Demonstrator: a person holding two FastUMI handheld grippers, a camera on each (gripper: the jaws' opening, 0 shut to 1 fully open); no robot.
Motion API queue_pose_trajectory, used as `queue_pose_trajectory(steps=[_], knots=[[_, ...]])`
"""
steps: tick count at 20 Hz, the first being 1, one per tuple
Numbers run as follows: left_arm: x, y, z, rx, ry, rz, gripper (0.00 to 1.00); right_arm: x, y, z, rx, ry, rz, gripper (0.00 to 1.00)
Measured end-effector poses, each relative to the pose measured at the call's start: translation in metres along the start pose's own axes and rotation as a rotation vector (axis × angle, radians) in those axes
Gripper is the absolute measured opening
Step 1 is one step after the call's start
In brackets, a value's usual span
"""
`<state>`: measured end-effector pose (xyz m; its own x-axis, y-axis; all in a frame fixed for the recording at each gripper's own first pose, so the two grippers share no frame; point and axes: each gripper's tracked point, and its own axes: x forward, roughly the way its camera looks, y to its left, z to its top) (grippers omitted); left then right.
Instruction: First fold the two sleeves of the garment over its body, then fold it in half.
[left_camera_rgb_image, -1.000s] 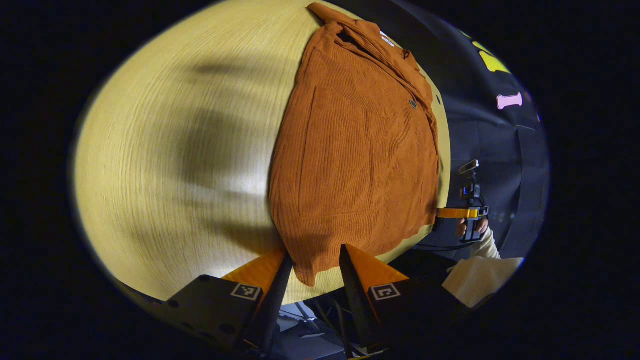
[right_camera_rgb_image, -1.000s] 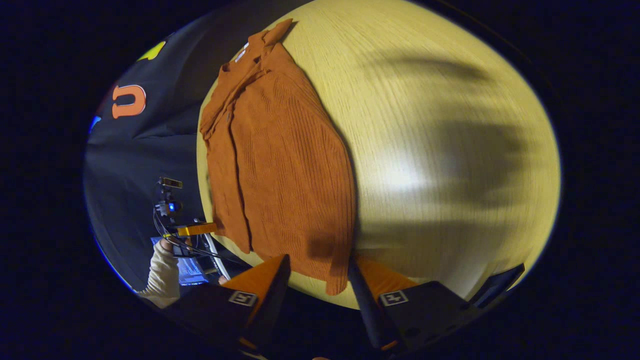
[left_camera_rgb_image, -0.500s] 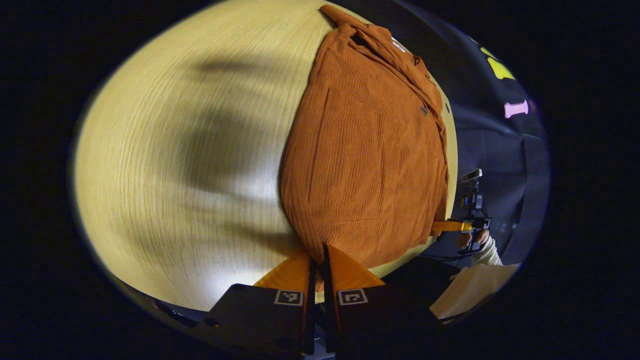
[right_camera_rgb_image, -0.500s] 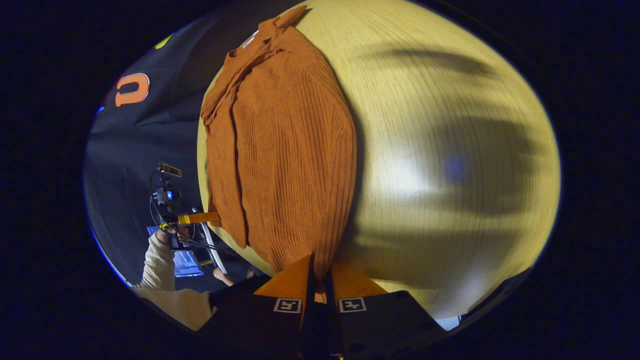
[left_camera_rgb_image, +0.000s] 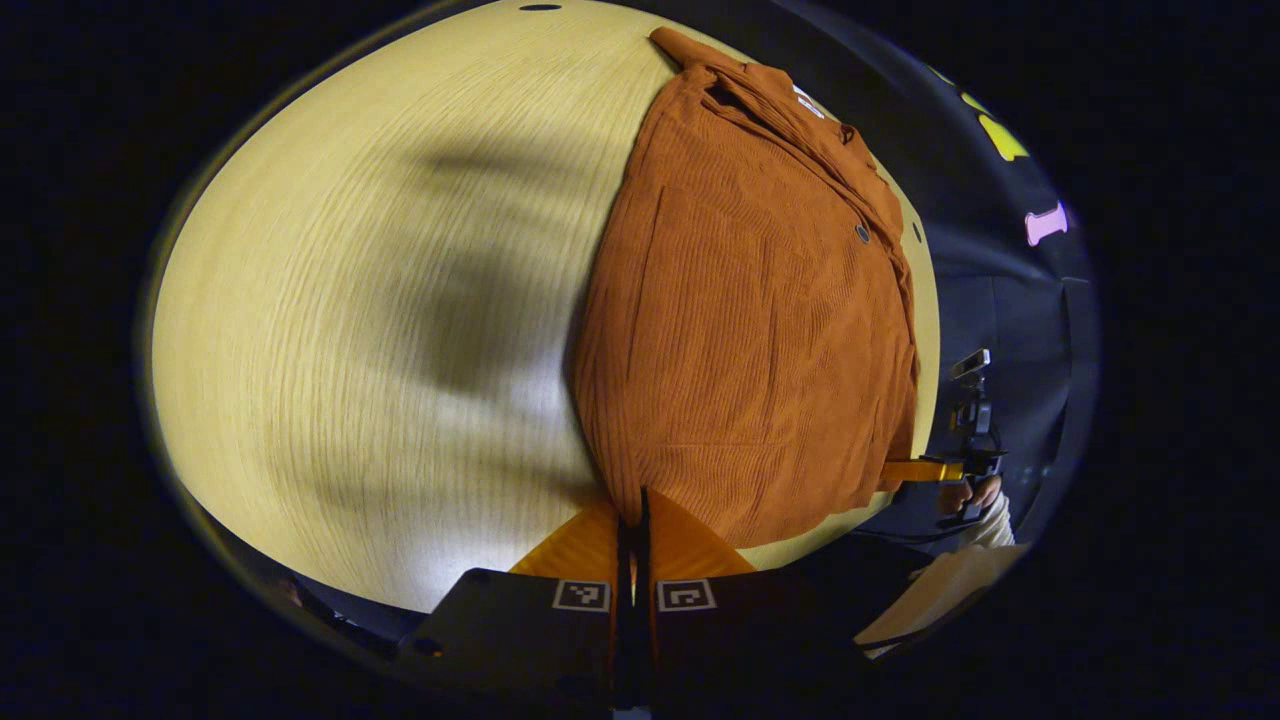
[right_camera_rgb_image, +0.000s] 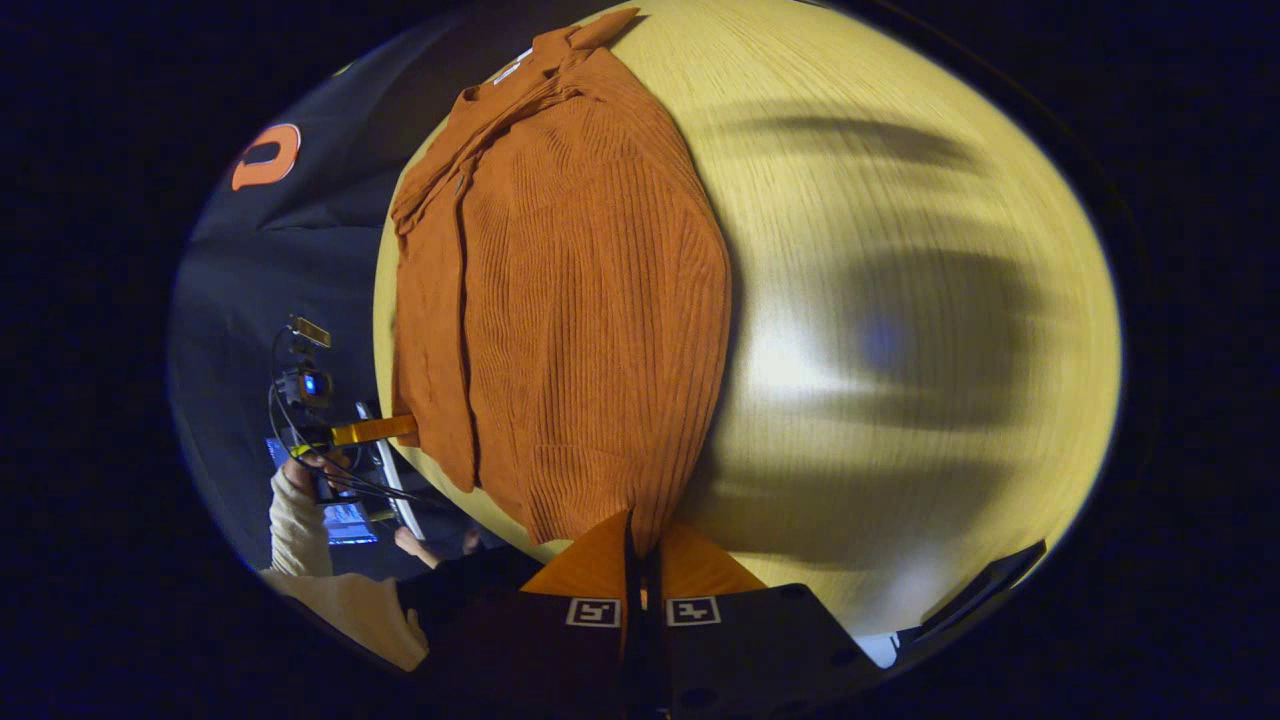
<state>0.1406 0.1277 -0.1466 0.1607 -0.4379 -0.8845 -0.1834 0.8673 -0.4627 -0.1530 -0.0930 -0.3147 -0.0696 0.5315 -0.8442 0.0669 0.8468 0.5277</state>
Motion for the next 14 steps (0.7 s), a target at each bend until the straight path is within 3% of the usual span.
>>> queue_pose_trajectory(steps=[7, 11, 14], knots=[[-0.011, -0.015, 0.012, 0.056, -0.108, 0.039, 0.03, -0.053, 0.051, 0.017, -0.007, -0.096, 0.129, 0.02], [-0.023, -0.043, 0.03, 0.074, -0.167, -0.023, 0.03, -0.088, 0.088, 0.047, -0.007, -0.155, 0.216, 0.02], [-0.03, -0.052, 0.053, 0.098, -0.236, -0.048, 0.03, -0.109, 0.112, 0.075, -0.025, -0.201, 0.236, 0.01]])
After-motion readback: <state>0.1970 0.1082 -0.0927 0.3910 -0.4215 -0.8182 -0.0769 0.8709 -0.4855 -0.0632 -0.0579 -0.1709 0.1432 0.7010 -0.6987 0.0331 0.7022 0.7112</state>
